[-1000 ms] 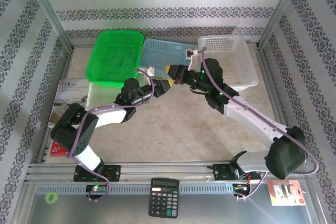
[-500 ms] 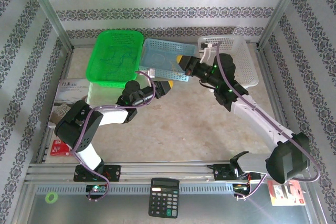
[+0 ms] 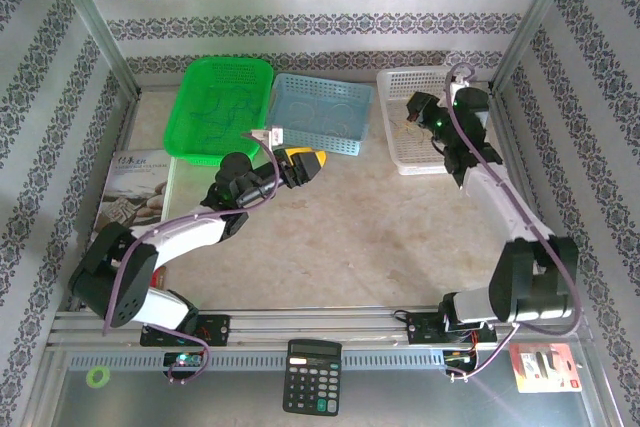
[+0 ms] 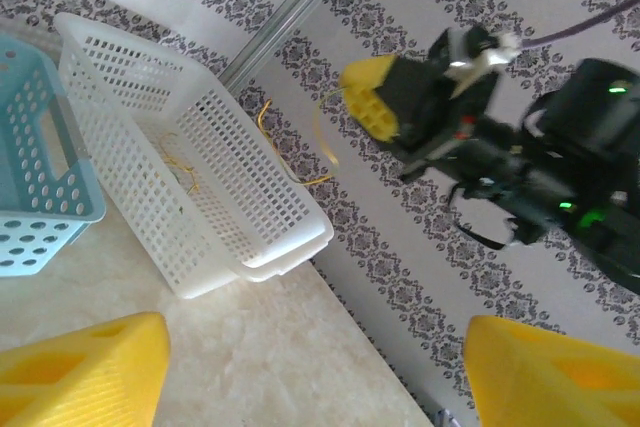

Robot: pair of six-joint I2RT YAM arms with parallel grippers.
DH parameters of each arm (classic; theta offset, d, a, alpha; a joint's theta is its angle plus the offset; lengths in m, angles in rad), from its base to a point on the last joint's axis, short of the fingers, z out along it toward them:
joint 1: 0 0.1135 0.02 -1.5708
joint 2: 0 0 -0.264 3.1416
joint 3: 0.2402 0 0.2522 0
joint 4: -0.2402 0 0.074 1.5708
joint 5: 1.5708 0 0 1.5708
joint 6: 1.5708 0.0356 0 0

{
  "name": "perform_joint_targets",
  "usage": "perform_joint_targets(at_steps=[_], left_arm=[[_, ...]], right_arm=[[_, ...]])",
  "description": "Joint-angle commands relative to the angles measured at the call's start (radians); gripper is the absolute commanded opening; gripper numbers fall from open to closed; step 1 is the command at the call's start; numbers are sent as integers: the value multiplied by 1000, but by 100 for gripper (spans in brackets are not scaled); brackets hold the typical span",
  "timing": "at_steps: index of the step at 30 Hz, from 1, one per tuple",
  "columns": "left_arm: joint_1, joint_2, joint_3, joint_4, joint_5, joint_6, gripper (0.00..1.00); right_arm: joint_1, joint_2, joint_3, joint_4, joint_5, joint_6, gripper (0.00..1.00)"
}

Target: Untangle the cables

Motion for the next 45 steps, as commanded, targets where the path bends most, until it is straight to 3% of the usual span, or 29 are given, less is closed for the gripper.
perform_joint_targets(at_steps=[1,4,6,8,10,13,16,25,26,31,36,40,45], left_arm=[[-6,-62,-3,-146,-35,67,85],[-2,-116,2,-228,-55,92,92],[-1,-153,9,-290,-75,110,98],[1,-185,15,-340,-86,128,100],[4,-215,18,-379,-97,140,100],[7,-258,22,-436,-120,159,100],[11,-295,32,-497,-145,179,100],[66,-398,25,-631,-280,237,100],[81,-410,26,-657,-298,250,100],[145,-478,2,-768,-480,357,100],[223,-574,-60,-769,-700,489,100],[316,-578,-86,-751,-758,584,100],[358,-525,-209,-516,-787,698,100]], right_arm=[[-42,83,56,-26,60,-66,0],[-72,160,94,-30,104,-83,0],[-88,218,127,-42,123,-96,6],[-101,265,157,-52,131,-113,20],[-113,302,186,-57,118,-132,41],[-122,322,209,-49,79,-168,57],[-121,284,186,-42,81,-177,73],[-63,24,-33,1,97,-168,85],[-49,-15,-66,2,105,-169,98],[30,-150,-190,-15,158,-188,98],[136,-265,-313,-11,346,-269,98],[166,-321,-402,38,453,-366,98],[168,-355,-507,147,556,-462,98]])
